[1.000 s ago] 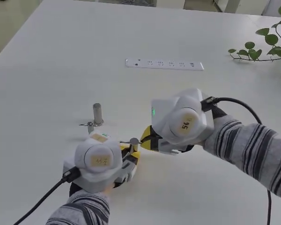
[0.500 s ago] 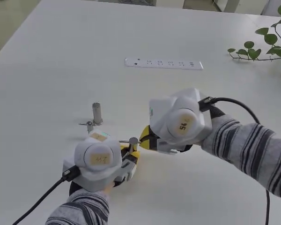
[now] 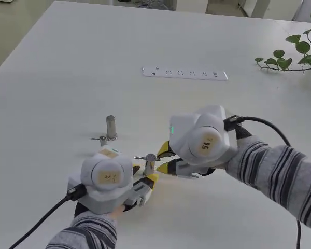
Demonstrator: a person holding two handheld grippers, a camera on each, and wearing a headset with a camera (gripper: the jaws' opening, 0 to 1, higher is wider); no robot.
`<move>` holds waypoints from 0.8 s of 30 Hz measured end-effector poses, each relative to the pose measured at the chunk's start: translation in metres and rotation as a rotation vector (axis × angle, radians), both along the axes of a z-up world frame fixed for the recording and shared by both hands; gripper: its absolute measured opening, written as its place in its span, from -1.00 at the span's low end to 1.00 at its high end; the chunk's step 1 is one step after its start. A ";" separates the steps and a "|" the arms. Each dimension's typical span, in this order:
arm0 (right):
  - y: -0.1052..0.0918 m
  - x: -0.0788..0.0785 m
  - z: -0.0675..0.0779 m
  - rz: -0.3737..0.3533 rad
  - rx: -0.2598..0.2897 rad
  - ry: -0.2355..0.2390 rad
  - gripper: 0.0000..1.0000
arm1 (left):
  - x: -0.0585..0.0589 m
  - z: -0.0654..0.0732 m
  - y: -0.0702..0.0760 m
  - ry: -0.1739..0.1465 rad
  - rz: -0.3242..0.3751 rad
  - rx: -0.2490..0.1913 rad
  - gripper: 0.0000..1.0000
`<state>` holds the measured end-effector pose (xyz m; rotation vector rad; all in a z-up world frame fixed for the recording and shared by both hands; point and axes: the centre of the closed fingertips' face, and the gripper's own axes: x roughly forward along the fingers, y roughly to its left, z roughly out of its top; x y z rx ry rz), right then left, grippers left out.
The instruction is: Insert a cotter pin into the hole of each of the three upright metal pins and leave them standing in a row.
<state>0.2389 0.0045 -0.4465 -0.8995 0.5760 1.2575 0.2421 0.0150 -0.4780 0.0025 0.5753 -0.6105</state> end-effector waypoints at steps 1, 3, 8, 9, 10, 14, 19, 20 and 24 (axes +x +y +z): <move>0.002 0.000 0.001 -0.014 0.024 0.022 -0.79 | -0.002 0.001 0.001 -0.004 -0.011 0.006 -0.40; 0.005 0.000 0.002 -0.030 0.046 0.042 -0.79 | -0.005 0.004 0.002 -0.008 -0.023 0.006 -0.32; 0.010 0.004 0.000 -0.073 0.083 0.085 -0.78 | -0.011 0.011 0.008 -0.013 -0.022 0.010 -0.20; 0.011 0.004 -0.001 -0.085 0.094 0.101 -0.77 | -0.012 0.013 0.009 -0.015 -0.022 0.009 -0.17; 0.012 0.005 -0.001 -0.095 0.101 0.111 -0.77 | -0.013 0.014 0.010 -0.017 -0.022 0.010 -0.14; 0.014 0.008 -0.004 -0.121 0.122 0.135 -0.80 | -0.018 0.021 0.014 -0.024 -0.025 0.002 -0.07; 0.015 0.008 -0.004 -0.149 0.144 0.179 -0.82 | -0.019 0.030 0.021 -0.035 -0.014 -0.018 -0.01; 0.015 0.008 -0.004 -0.158 0.148 0.191 -0.82 | -0.019 0.031 0.023 -0.037 -0.010 -0.023 0.01; 0.016 0.009 -0.003 -0.177 0.165 0.222 -0.84 | -0.020 0.036 0.029 -0.038 0.007 -0.044 0.06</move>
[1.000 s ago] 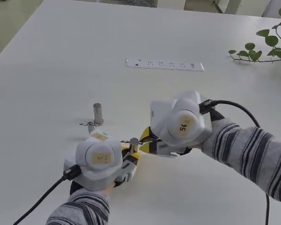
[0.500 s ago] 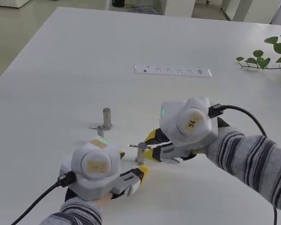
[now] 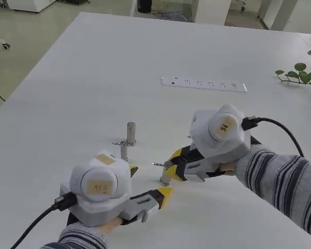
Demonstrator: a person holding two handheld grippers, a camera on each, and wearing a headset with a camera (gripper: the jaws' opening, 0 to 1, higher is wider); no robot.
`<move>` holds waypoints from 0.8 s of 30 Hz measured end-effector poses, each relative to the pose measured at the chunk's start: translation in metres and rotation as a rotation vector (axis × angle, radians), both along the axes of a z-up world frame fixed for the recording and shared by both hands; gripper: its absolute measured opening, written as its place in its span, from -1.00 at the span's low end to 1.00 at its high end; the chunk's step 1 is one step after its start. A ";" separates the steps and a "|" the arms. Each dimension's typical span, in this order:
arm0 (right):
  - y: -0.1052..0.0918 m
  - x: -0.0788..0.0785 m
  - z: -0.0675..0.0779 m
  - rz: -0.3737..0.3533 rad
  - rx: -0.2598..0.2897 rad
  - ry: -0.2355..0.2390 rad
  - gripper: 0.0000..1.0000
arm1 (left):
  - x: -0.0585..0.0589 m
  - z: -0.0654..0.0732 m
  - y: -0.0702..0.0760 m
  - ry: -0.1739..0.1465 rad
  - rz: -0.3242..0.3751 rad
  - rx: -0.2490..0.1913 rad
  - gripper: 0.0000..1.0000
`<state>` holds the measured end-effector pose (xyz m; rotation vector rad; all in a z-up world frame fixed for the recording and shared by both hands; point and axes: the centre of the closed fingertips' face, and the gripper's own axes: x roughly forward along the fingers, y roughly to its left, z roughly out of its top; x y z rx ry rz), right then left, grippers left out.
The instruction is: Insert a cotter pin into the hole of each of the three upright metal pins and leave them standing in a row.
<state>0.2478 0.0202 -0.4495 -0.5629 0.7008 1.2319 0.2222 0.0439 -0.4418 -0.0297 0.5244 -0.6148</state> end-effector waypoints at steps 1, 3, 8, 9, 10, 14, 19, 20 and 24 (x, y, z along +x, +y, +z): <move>0.000 0.000 0.000 0.004 -0.004 -0.003 -0.84 | 0.000 0.001 0.001 -0.002 0.001 -0.001 0.10; 0.000 0.002 0.000 0.006 -0.012 -0.013 -0.84 | -0.001 0.003 0.004 -0.014 0.001 0.005 0.15; 0.005 0.008 0.003 0.022 -0.016 -0.010 -0.84 | -0.004 0.011 0.013 -0.036 0.007 0.018 0.28; 0.006 0.010 0.004 0.023 -0.016 -0.012 -0.84 | -0.005 0.013 0.015 -0.039 0.010 0.019 0.31; 0.007 0.012 0.004 0.023 -0.017 -0.013 -0.84 | -0.005 0.014 0.017 -0.043 0.014 0.019 0.33; 0.011 0.019 0.004 0.029 -0.031 -0.020 -0.84 | -0.007 0.019 0.023 -0.069 0.012 0.019 0.48; 0.015 0.027 0.003 0.042 -0.044 -0.017 -0.84 | -0.010 0.021 0.030 -0.077 0.001 0.031 0.60; 0.016 0.028 0.003 0.043 -0.047 -0.016 -0.84 | -0.010 0.022 0.031 -0.078 0.001 0.030 0.62; 0.018 0.034 0.003 0.043 -0.051 -0.014 -0.84 | -0.008 0.023 0.037 -0.080 0.014 0.031 0.68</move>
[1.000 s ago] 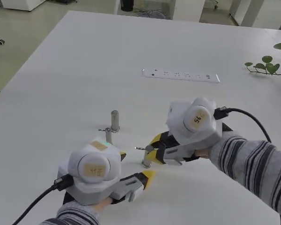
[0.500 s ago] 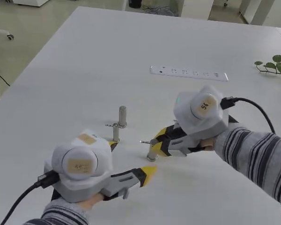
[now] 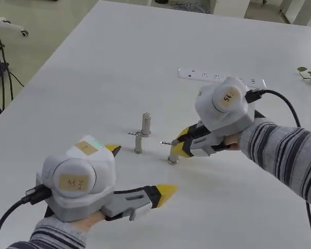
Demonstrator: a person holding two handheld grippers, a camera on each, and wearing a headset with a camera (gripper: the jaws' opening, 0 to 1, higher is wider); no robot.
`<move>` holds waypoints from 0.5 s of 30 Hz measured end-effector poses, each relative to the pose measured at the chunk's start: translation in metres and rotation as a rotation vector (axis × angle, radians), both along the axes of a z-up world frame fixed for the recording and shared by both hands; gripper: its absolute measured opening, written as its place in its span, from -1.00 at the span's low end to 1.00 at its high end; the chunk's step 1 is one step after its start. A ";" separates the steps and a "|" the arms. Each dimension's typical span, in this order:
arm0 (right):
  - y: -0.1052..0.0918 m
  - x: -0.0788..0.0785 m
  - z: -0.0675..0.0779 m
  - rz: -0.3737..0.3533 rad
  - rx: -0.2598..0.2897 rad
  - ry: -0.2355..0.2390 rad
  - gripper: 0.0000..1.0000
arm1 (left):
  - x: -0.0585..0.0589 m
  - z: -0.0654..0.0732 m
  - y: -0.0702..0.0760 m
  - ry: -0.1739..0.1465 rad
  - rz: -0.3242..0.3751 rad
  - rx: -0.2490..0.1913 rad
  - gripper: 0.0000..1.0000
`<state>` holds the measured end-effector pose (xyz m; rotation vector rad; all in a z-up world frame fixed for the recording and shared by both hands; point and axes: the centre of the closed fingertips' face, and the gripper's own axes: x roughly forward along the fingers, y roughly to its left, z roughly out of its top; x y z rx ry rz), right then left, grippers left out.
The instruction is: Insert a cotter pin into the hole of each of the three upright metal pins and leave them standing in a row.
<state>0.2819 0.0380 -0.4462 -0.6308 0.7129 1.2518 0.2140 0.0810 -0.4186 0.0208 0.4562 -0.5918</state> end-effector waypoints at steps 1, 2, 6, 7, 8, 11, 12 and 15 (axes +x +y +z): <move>0.000 0.001 0.000 0.003 -0.002 -0.001 -0.84 | 0.000 -0.001 0.001 0.001 0.001 0.004 0.69; 0.000 0.002 0.000 0.003 -0.003 0.000 -0.84 | 0.001 -0.002 0.004 0.004 0.005 0.010 0.69; 0.000 0.006 0.000 -0.004 0.001 0.011 -0.84 | 0.001 -0.003 0.008 0.004 0.013 0.007 0.72; 0.001 0.006 0.000 -0.004 0.002 0.014 -0.84 | 0.002 -0.002 0.009 0.003 0.020 0.002 0.73; 0.001 0.006 0.000 -0.003 0.001 0.013 -0.84 | 0.002 -0.002 0.009 0.003 0.020 0.000 0.74; 0.001 0.007 0.001 0.001 -0.002 0.012 -0.84 | 0.002 -0.002 0.010 0.000 0.022 0.001 0.76; 0.001 0.008 0.001 0.000 -0.004 0.017 -0.84 | 0.002 -0.002 0.010 0.000 0.020 0.003 0.76; 0.001 0.006 0.001 0.007 -0.002 0.029 -0.84 | 0.002 -0.003 0.011 -0.001 0.018 0.007 0.77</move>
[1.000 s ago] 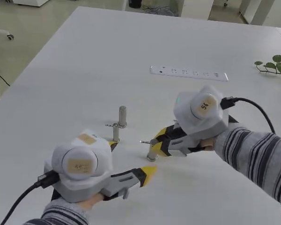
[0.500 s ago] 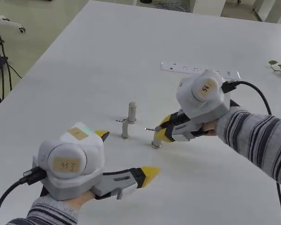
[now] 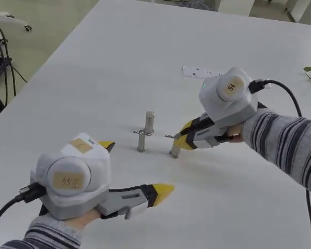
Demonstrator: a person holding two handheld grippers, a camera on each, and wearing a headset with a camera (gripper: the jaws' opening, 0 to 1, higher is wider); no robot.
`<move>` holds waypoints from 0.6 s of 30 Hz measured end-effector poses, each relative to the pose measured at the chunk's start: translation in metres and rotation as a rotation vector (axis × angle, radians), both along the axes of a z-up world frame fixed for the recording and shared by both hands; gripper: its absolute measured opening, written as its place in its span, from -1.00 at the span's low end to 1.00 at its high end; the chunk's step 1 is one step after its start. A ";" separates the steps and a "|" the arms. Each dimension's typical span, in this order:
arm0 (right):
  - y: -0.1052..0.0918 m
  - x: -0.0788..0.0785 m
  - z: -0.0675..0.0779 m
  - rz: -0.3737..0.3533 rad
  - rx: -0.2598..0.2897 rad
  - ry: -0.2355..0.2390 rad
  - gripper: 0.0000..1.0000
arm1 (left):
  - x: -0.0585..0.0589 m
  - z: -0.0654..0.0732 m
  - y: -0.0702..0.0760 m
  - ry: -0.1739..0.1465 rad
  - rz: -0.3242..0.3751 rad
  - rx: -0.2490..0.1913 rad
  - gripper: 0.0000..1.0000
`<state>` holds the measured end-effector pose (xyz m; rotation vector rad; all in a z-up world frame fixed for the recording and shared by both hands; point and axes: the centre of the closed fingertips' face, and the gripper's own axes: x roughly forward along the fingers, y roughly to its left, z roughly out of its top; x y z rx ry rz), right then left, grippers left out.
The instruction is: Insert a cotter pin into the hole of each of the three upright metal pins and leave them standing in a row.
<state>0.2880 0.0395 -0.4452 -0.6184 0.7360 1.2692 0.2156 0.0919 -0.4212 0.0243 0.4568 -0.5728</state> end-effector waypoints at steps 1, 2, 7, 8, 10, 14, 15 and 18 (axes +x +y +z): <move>0.000 -0.001 0.000 0.003 0.001 0.002 -0.84 | 0.000 0.000 0.000 -0.001 -0.002 0.000 0.79; 0.000 -0.001 0.000 0.005 0.001 0.005 -0.84 | 0.000 0.001 -0.001 -0.006 -0.006 0.003 0.80; 0.000 -0.002 0.000 0.010 0.004 0.015 -0.84 | 0.000 0.003 -0.001 -0.021 -0.010 0.015 0.90; 0.001 -0.002 0.000 0.023 0.003 0.009 -0.84 | 0.001 0.003 -0.001 -0.023 -0.006 0.016 0.92; 0.001 -0.002 0.000 0.025 0.003 0.008 -0.83 | 0.001 0.004 -0.001 -0.023 -0.004 0.007 0.97; 0.001 -0.003 0.001 0.027 0.000 0.003 -0.83 | 0.001 0.003 0.001 -0.013 0.006 0.007 0.97; 0.001 -0.002 0.001 0.032 -0.002 -0.002 -0.83 | 0.000 0.003 0.001 -0.010 0.007 0.010 0.97; 0.001 -0.002 0.000 0.050 -0.006 -0.018 -0.82 | 0.000 0.003 0.003 -0.012 0.011 0.009 0.97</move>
